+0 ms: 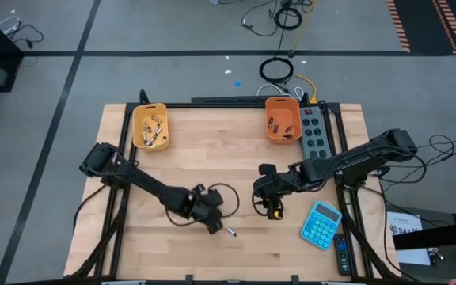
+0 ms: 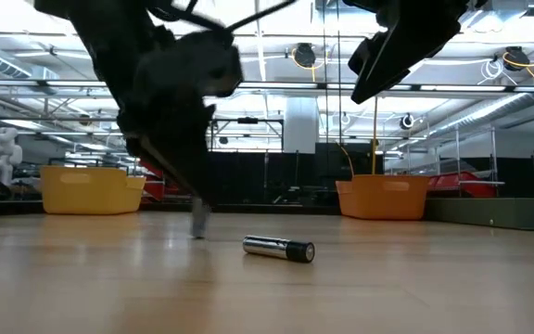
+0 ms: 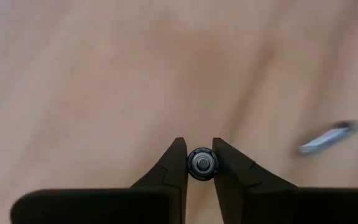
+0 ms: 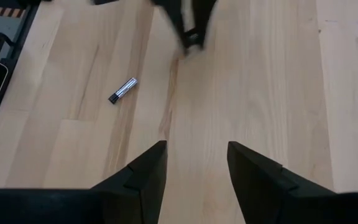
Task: Sort batteries
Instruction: Put the silver battery into the yellow bin
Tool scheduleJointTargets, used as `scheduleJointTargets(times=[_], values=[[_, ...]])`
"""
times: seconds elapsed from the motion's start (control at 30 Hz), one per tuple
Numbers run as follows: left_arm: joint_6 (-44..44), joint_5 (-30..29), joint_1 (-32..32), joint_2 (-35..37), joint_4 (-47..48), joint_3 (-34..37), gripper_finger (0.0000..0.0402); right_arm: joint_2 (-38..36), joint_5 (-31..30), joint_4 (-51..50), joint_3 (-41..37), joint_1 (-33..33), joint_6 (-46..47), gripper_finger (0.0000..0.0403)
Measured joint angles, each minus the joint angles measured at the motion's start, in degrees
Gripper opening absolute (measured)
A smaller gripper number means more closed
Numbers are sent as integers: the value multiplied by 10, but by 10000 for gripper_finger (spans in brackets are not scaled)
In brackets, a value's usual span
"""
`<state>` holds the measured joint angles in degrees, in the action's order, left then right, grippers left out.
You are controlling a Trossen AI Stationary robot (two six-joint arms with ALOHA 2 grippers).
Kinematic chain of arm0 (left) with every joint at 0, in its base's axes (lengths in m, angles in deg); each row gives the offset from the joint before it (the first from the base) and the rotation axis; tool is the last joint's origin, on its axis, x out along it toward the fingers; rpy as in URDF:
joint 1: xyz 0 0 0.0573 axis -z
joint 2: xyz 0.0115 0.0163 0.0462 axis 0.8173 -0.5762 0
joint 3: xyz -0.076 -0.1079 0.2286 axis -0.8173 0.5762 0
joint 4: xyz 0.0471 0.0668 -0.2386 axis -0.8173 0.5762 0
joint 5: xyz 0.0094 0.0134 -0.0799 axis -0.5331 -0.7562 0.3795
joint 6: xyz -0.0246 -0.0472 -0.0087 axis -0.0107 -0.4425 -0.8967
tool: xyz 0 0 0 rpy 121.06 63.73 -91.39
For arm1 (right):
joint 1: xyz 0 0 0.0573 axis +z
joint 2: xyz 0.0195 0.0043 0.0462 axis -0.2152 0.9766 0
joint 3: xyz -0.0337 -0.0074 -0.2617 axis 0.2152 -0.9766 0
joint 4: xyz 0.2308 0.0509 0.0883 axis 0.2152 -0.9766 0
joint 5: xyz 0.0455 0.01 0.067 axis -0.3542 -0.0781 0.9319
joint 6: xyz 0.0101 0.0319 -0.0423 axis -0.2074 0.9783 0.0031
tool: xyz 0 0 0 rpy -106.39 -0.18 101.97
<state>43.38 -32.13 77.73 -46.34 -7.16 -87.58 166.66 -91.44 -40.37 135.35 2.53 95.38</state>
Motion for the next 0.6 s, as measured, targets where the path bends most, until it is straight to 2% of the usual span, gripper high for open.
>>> scheduleJointTargets(times=[0.13,0.23,0.43,0.6], values=[[1,-23,-37,40,121,8,53,0,-1,0,0,-4,0,160],[-4,-43,-85,96,197,34,53,0,-16,0,0,-9,4,160],[6,-47,-210,268,260,134,53,0,-26,3,0,-19,14,160],[35,-82,-320,394,378,147,53,0,-26,4,0,-25,21,160]])
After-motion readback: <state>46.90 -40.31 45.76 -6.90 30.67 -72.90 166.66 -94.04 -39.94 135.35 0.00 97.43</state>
